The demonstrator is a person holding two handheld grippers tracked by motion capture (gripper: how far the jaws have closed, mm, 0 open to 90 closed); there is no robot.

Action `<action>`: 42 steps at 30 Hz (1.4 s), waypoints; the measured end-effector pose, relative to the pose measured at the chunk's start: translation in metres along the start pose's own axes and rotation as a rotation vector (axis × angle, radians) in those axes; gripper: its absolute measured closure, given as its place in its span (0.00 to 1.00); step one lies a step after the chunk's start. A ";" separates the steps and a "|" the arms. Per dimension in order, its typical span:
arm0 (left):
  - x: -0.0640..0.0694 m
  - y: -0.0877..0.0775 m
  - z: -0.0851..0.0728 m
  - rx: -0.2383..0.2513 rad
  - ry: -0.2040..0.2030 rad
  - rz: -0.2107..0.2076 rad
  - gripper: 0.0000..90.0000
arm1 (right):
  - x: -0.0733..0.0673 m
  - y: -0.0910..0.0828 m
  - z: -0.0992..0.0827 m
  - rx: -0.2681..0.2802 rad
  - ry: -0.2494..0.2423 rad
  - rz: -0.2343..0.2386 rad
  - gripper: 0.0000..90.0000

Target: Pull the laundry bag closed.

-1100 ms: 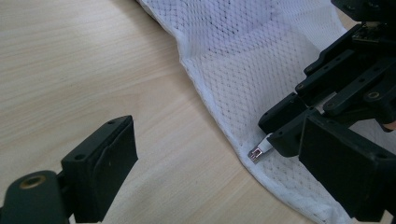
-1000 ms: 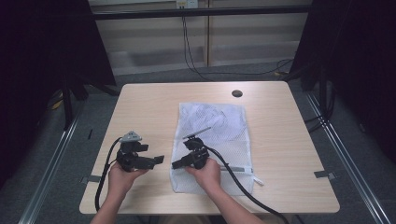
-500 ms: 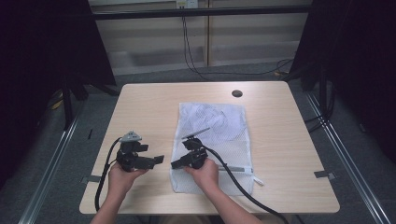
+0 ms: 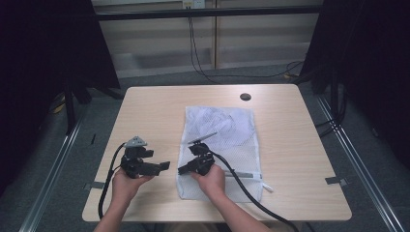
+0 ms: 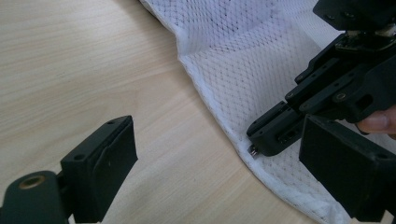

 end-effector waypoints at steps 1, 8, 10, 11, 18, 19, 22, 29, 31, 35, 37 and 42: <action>0.000 0.000 0.000 -0.004 0.001 -0.001 0.12 | -0.001 -0.001 0.000 0.001 0.004 0.003 0.95; 0.005 0.002 -0.002 -0.009 -0.009 -0.037 0.12 | -0.005 -0.012 0.003 0.016 0.012 0.038 0.96; 0.008 0.003 -0.002 -0.007 -0.016 -0.046 0.12 | -0.005 -0.015 0.004 0.020 0.007 0.044 0.96; 0.009 0.004 -0.003 -0.016 -0.007 -0.052 0.12 | -0.006 -0.017 0.003 0.017 0.013 0.050 0.96; 0.017 0.011 -0.004 -0.041 -0.001 -0.078 0.13 | -0.007 -0.029 0.007 0.033 0.018 0.073 0.96; 0.018 0.012 -0.005 -0.042 -0.001 -0.080 0.13 | -0.007 -0.030 0.007 0.037 0.017 0.070 0.96; 0.020 0.015 -0.005 -0.047 0.000 -0.093 0.14 | -0.007 -0.035 0.008 0.035 0.024 0.077 0.96; 0.023 0.018 -0.006 -0.051 -0.012 -0.122 0.16 | -0.007 -0.039 0.010 0.045 0.027 0.090 0.96; 0.023 0.020 -0.007 -0.063 -0.013 -0.127 0.16 | -0.007 -0.040 0.010 0.048 0.029 0.090 0.96; 0.025 0.022 -0.008 -0.072 -0.028 -0.151 0.19 | -0.008 -0.040 0.010 0.046 0.031 0.093 0.96; 0.026 0.023 -0.008 -0.077 -0.045 -0.173 0.22 | -0.008 -0.039 0.009 0.047 0.024 0.092 0.96; 0.030 0.027 -0.008 -0.089 -0.071 -0.219 0.29 | -0.008 -0.041 0.011 0.058 0.025 0.090 0.96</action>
Point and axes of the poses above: each handheld gripper's, and its own axes: y roughly forward along the jaws, z roughly out of its top, x roughly to its right, the point moved 6 cm from there along y, roughly forward along the jaws, and after that the axes turned 4 degrees about y, right-handed, at the moved point
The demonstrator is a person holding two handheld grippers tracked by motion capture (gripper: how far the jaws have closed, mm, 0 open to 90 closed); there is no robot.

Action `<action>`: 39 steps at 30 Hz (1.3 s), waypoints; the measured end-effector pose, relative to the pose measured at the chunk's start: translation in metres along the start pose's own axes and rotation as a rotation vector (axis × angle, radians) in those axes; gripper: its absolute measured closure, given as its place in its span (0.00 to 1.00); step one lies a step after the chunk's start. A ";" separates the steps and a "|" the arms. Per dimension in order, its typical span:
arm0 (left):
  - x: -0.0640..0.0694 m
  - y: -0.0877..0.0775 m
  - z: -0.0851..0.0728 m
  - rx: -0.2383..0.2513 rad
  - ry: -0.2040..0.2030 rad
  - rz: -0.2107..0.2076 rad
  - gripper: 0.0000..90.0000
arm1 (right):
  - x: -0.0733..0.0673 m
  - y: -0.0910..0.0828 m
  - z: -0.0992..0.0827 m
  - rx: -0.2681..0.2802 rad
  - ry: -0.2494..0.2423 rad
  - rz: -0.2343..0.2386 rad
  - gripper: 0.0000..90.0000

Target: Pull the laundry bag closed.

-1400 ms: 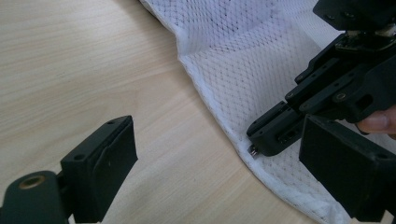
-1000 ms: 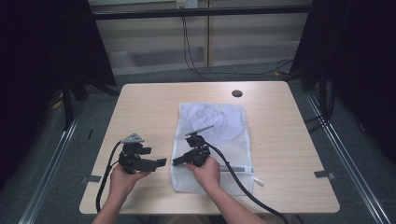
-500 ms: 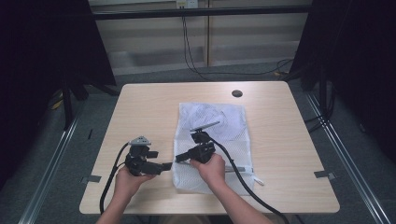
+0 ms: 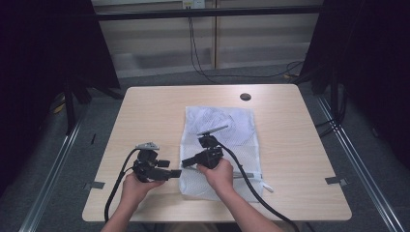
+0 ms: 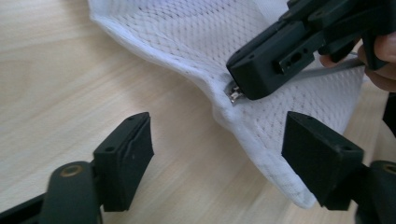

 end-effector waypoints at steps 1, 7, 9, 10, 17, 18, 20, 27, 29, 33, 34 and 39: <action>0.001 0.001 0.000 -0.001 -0.002 -0.012 0.30 | 0.000 0.000 0.000 0.000 -0.005 -0.001 0.96; 0.004 0.007 0.000 -0.015 -0.022 -0.052 0.34 | -0.001 -0.001 0.000 0.001 -0.009 0.000 0.96; 0.004 0.009 0.000 -0.015 -0.030 -0.061 0.36 | -0.002 -0.002 0.000 0.000 -0.009 0.001 0.96; 0.005 0.011 0.000 -0.011 -0.046 -0.064 0.36 | -0.001 -0.002 0.000 0.001 -0.011 0.001 0.96; 0.007 0.016 0.000 -0.022 -0.051 -0.104 0.43 | -0.003 -0.002 0.000 0.009 -0.014 0.004 0.96; 0.007 0.018 0.000 -0.019 -0.057 -0.102 0.45 | -0.003 -0.003 0.000 0.008 -0.016 0.005 0.96; 0.008 0.020 -0.001 -0.024 -0.061 -0.114 0.46 | -0.003 -0.003 0.000 0.013 -0.017 0.006 0.96; 0.012 0.025 -0.001 -0.031 -0.085 -0.132 0.57 | -0.004 -0.002 -0.001 0.006 -0.015 0.012 0.96; 0.011 0.025 -0.001 -0.041 -0.084 -0.134 0.61 | -0.004 -0.003 -0.001 0.007 -0.016 0.009 0.96; 0.011 0.026 -0.001 -0.035 -0.099 -0.138 0.66 | -0.005 -0.003 0.000 0.009 -0.019 0.014 0.96; 0.012 0.026 -0.001 -0.037 -0.097 -0.145 0.67 | -0.005 -0.004 0.000 0.009 -0.019 0.015 0.96; 0.012 0.028 -0.001 -0.044 -0.096 -0.145 0.69 | -0.006 -0.004 0.000 0.013 -0.019 0.017 0.96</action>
Point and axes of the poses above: each handheld gripper's, and its own axes: y roughly forward along the jaws, z roughly out of its top, x roughly to its right, the point moved 6 cm from there along y, roughly forward along the jaws, and after that the axes turned 4 degrees about y, right-handed, at the moved point
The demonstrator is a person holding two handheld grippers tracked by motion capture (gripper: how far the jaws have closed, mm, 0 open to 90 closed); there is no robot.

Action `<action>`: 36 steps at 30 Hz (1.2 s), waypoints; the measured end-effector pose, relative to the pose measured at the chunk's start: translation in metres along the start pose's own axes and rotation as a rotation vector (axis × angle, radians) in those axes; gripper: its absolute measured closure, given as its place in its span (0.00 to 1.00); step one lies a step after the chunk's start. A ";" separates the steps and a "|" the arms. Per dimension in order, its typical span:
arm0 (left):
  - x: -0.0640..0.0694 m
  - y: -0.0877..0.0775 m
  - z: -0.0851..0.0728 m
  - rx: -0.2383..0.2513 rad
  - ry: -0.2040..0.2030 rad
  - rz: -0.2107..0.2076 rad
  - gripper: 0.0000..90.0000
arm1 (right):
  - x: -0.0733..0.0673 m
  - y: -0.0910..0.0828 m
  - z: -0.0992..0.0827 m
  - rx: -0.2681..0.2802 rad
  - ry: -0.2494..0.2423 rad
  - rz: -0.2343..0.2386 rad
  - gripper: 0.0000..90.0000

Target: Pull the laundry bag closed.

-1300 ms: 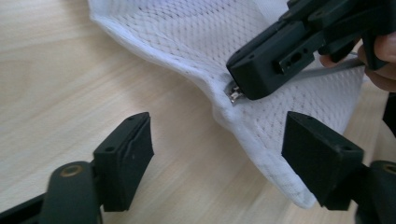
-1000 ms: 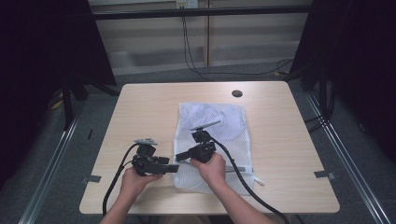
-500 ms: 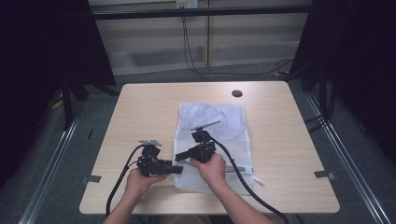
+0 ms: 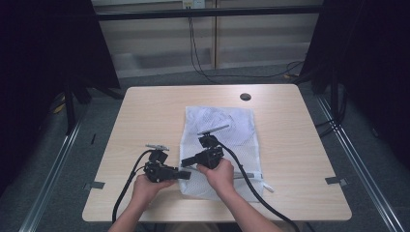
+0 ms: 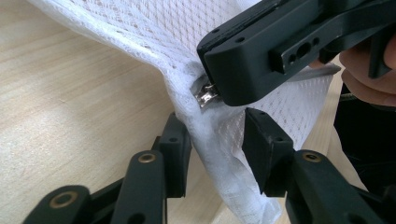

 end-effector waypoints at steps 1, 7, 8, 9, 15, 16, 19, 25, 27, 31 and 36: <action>0.000 0.000 0.000 -0.003 0.002 -0.002 0.71 | 0.000 0.000 0.000 -0.001 -0.002 -0.001 0.96; -0.001 0.001 -0.001 -0.018 -0.034 -0.012 0.75 | 0.000 0.001 -0.001 -0.001 -0.001 0.001 0.96; -0.002 0.001 -0.001 -0.021 -0.037 -0.004 0.77 | 0.000 0.002 -0.001 -0.003 -0.003 -0.002 0.96; -0.002 0.001 -0.001 -0.025 -0.042 -0.006 0.79 | 0.000 0.002 -0.001 -0.003 -0.004 -0.002 0.96; -0.002 -0.002 0.000 -0.014 -0.053 0.005 0.89 | -0.002 0.001 -0.001 0.001 -0.005 0.000 0.96; -0.002 -0.002 0.000 -0.013 -0.051 0.004 0.92 | -0.002 0.000 -0.001 0.000 -0.005 0.001 0.96; -0.002 -0.002 -0.001 -0.020 -0.037 0.006 0.97 | -0.002 0.000 -0.001 -0.001 -0.007 -0.001 0.96; -0.002 -0.003 0.000 -0.013 -0.048 0.004 0.98 | -0.002 -0.002 -0.001 0.002 -0.009 0.000 0.96; -0.002 -0.003 -0.001 -0.017 -0.050 0.009 0.98 | -0.002 -0.002 -0.002 -0.002 -0.012 -0.002 0.96; -0.003 -0.004 0.000 -0.015 -0.054 0.018 0.98 | -0.002 -0.003 -0.003 -0.001 -0.018 -0.009 0.96; -0.003 -0.005 0.000 -0.012 -0.070 0.025 0.99 | 0.001 -0.004 -0.004 -0.011 -0.011 0.003 0.96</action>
Point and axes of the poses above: each handheld gripper's, and its own axes: y roughly forward along the jaws, z roughly out of its top, x roughly to its right, the point moved 6 cm from there along y, roughly forward along the jaws, and after that the axes turned 4 degrees about y, right-handed, at the moved point
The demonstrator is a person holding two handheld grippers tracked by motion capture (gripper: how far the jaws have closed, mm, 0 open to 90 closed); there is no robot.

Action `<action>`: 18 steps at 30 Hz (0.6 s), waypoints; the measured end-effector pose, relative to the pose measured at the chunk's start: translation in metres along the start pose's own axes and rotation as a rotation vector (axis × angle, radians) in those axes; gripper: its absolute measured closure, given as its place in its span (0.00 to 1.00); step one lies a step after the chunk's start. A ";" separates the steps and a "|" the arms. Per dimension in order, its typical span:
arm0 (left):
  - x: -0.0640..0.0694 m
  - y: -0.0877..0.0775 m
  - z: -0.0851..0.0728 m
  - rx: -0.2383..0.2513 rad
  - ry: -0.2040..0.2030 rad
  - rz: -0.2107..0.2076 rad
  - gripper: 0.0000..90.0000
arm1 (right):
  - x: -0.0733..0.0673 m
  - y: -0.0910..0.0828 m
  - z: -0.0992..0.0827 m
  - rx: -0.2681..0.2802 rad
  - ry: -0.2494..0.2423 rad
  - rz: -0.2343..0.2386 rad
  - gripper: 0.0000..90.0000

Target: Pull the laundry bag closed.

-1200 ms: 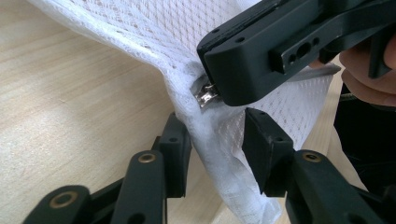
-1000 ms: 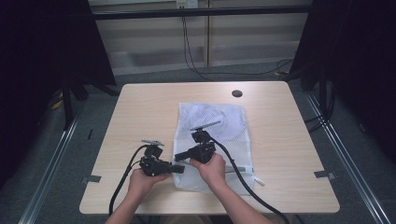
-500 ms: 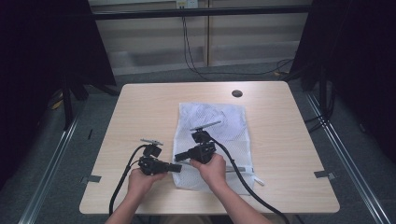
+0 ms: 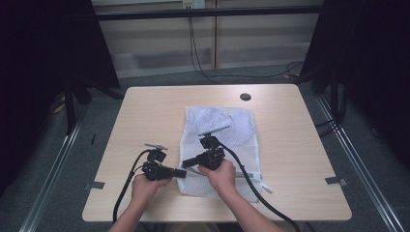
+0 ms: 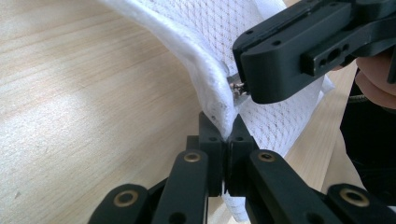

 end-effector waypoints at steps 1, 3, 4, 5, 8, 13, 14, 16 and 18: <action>0.000 0.000 0.000 -0.009 0.006 -0.002 0.99 | 0.001 0.000 0.000 -0.001 0.001 0.005 0.96; 0.000 0.000 0.000 -0.008 0.010 0.003 0.99 | 0.001 -0.001 -0.001 0.000 0.005 0.009 0.97; 0.000 0.000 0.000 -0.010 0.007 0.000 0.99 | 0.002 -0.001 -0.002 -0.001 0.006 0.010 0.97; 0.000 0.001 0.000 -0.010 0.007 0.000 0.99 | 0.002 -0.001 -0.002 0.000 0.007 0.012 0.97; 0.000 0.000 0.000 0.001 -0.010 0.000 0.99 | 0.004 -0.003 -0.002 -0.002 0.002 -0.002 0.97; 0.000 0.000 0.000 0.006 -0.006 -0.001 0.99 | 0.007 -0.006 -0.004 -0.001 0.010 0.010 0.97; 0.000 0.000 0.000 0.005 -0.006 -0.002 0.99 | 0.007 -0.006 -0.004 -0.002 0.009 0.008 0.97; 0.000 -0.001 0.000 0.005 0.000 -0.003 0.99 | 0.007 -0.007 -0.004 -0.003 0.011 0.009 0.97; -0.001 -0.002 0.000 0.004 0.001 0.002 0.99 | 0.008 -0.008 -0.004 -0.001 0.000 -0.001 0.97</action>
Point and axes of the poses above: each handheld gripper's, and its own axes: y roughly forward along the jaws, z roughly out of its top, x roughly to its right, the point moved 6 cm from there along y, roughly forward along the jaws, and after that the axes turned 4 degrees about y, right-handed, at the moved point
